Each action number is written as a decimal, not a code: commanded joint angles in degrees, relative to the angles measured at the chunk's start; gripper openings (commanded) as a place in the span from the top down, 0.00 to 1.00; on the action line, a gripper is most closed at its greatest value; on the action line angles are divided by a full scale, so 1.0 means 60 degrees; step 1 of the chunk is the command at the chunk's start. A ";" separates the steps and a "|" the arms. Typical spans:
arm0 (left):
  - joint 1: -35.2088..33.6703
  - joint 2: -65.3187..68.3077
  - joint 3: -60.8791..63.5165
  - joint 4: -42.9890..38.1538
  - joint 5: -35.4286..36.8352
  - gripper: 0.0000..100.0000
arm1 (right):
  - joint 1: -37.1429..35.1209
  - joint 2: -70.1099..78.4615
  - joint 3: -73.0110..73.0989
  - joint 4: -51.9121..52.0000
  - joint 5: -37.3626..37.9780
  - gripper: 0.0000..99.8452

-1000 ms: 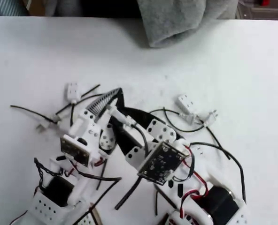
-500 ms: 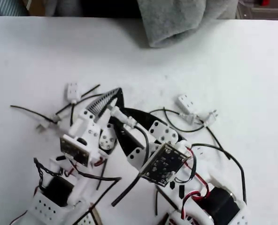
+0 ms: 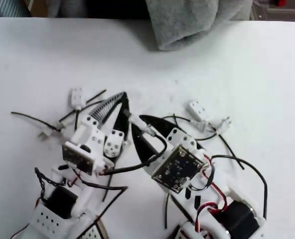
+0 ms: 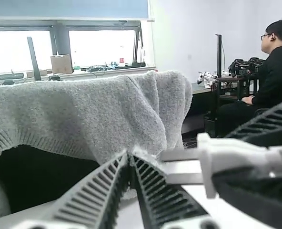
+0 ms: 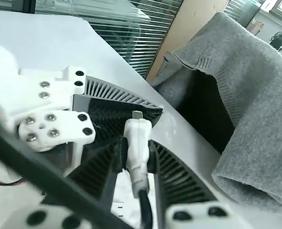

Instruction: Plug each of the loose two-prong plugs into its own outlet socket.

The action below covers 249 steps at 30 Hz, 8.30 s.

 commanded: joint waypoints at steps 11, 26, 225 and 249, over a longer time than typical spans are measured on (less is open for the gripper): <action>-0.0886 -0.0066 0.0586 -0.0249 0.0015 0.98 | 0.0901 0.2410 -0.4410 0.0637 0.0059 0.98; -0.7919 -0.0286 0.2256 0.1143 0.2022 0.98 | 0.1824 0.8535 -0.7385 0.4066 -0.0615 0.98; -0.7480 -0.0696 0.2271 0.1773 0.1319 0.98 | 0.3275 2.1941 -1.7070 0.0125 -0.4190 0.97; -0.7480 -0.0696 0.2271 0.1773 0.1319 0.98 | 0.3260 2.1810 -1.9429 0.3289 -0.1040 0.54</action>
